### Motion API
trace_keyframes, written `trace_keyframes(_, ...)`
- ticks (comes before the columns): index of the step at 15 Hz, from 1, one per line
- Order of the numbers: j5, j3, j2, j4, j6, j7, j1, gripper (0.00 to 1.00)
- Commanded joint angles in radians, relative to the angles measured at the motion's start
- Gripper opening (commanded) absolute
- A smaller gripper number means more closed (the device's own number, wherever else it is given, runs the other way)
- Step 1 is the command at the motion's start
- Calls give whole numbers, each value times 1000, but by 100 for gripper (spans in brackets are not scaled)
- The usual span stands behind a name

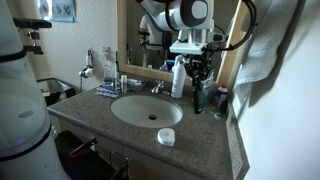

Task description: Move the black bottle from left to right

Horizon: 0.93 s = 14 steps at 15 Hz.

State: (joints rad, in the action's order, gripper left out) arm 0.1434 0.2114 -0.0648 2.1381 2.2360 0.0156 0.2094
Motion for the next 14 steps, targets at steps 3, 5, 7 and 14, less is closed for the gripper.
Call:
trace_keyframes(3, -134, -3, 224, -198, -1, 31, 3, 14)
trace_keyframes(5, -155, -8, 284, -251, -7, 34, 8, 14)
trace_keyframes(7, -169, -12, 336, -299, -16, 31, 11, 14)
trace_keyframes(14, -196, -32, 425, -409, -38, 26, 17, 14)
